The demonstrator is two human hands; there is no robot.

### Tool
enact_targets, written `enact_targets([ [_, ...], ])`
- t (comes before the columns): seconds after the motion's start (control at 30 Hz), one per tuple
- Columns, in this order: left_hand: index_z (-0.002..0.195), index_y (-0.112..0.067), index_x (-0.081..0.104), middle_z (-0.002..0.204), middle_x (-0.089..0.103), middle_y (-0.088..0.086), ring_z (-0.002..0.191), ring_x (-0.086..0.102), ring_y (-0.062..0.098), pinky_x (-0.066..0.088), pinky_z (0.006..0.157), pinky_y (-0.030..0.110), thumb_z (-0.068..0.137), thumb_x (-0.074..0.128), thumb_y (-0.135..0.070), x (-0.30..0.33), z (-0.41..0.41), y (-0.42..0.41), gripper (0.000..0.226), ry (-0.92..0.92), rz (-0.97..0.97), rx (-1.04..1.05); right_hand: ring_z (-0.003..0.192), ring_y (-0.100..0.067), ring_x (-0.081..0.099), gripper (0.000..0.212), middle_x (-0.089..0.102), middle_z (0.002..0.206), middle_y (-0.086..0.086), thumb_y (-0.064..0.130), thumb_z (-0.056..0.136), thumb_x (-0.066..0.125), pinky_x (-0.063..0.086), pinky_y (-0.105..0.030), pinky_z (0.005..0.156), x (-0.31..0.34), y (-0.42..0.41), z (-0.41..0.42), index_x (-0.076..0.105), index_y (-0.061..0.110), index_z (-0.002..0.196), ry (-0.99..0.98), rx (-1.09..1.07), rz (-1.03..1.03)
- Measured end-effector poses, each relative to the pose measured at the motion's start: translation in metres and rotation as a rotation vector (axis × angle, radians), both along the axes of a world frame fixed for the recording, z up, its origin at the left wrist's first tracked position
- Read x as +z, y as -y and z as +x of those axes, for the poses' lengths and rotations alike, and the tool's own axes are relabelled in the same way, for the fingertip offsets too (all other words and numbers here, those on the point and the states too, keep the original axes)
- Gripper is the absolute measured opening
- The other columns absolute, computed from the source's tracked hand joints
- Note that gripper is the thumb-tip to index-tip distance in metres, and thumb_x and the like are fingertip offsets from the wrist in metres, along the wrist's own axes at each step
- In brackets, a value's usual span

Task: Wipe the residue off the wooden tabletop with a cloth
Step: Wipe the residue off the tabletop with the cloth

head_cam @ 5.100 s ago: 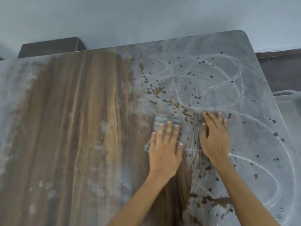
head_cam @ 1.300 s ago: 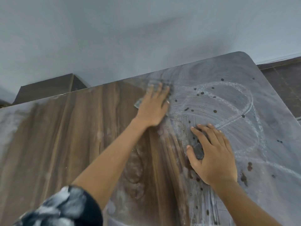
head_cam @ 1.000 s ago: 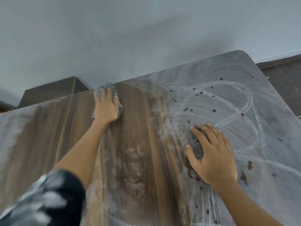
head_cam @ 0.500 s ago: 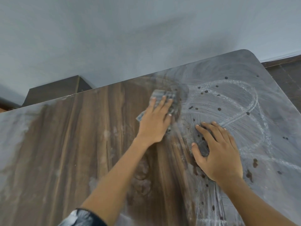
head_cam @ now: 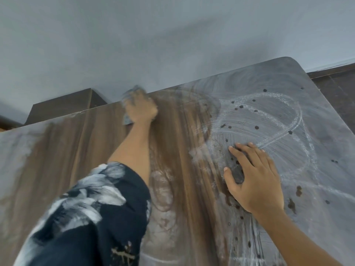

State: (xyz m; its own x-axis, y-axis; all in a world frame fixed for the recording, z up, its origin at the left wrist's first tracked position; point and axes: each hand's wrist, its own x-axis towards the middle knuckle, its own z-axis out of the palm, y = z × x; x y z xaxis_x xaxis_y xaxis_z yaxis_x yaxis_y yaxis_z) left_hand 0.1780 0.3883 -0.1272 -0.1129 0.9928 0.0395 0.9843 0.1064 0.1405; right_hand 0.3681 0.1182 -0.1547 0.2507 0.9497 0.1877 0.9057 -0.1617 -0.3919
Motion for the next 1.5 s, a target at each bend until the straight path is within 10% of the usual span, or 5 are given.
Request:
enact_targets([
  [0.27, 0.148, -0.017, 0.015, 0.156, 0.012, 0.001, 0.144, -0.003, 0.021, 0.000, 0.118, 0.040, 0.097, 0.006, -0.044, -0.011, 0.091, 0.126, 0.059, 0.123, -0.070, -0.820, 0.130, -0.023, 0.042, 0.053, 0.056, 0.130, -0.002, 0.044, 0.084, 0.040, 0.034, -0.046, 0.107, -0.002, -0.001, 0.000, 0.058, 0.015, 0.124, 0.004, -0.003, 0.007],
  [0.5, 0.146, -0.001, 0.017, 0.154, 0.004, 0.022, 0.143, -0.003, 0.035, -0.003, 0.114, 0.054, 0.098, 0.015, -0.021, -0.021, 0.001, 0.038, 0.052, -0.272, -0.081, -0.472, 0.130, -0.022, 0.042, 0.052, 0.056, 0.130, -0.001, 0.044, 0.085, 0.040, 0.034, -0.045, 0.108, -0.003, 0.000, 0.000, 0.059, 0.015, 0.124, 0.001, -0.005, 0.009],
  [0.87, 0.148, -0.022, 0.017, 0.156, 0.013, -0.003, 0.144, 0.003, 0.020, 0.004, 0.115, 0.030, 0.101, 0.019, -0.038, -0.005, 0.037, 0.096, 0.050, 0.053, -0.098, -0.815, 0.132, -0.020, 0.040, 0.051, 0.055, 0.131, 0.001, 0.042, 0.086, 0.035, 0.028, -0.039, 0.112, -0.001, 0.001, 0.000, 0.057, 0.017, 0.125, -0.008, -0.012, -0.001],
  [1.1, 0.149, -0.017, 0.012, 0.157, 0.006, 0.001, 0.144, -0.002, 0.023, 0.004, 0.116, 0.043, 0.101, 0.020, -0.035, -0.010, 0.014, 0.071, 0.051, 0.081, -0.069, -0.446, 0.132, -0.019, 0.040, 0.050, 0.054, 0.132, 0.002, 0.041, 0.087, 0.036, 0.029, -0.039, 0.111, -0.001, -0.001, 0.000, 0.057, 0.018, 0.126, -0.015, -0.009, -0.019],
  [1.5, 0.148, -0.021, 0.019, 0.155, 0.016, 0.000, 0.144, 0.006, 0.022, 0.008, 0.118, 0.041, 0.099, 0.013, -0.043, -0.014, 0.095, 0.090, 0.054, 0.101, -0.042, -1.003, 0.130, -0.016, 0.042, 0.040, 0.056, 0.129, 0.003, 0.026, 0.089, 0.037, 0.032, -0.038, 0.110, -0.002, -0.001, 0.001, 0.057, 0.018, 0.123, -0.059, -0.042, 0.052],
])
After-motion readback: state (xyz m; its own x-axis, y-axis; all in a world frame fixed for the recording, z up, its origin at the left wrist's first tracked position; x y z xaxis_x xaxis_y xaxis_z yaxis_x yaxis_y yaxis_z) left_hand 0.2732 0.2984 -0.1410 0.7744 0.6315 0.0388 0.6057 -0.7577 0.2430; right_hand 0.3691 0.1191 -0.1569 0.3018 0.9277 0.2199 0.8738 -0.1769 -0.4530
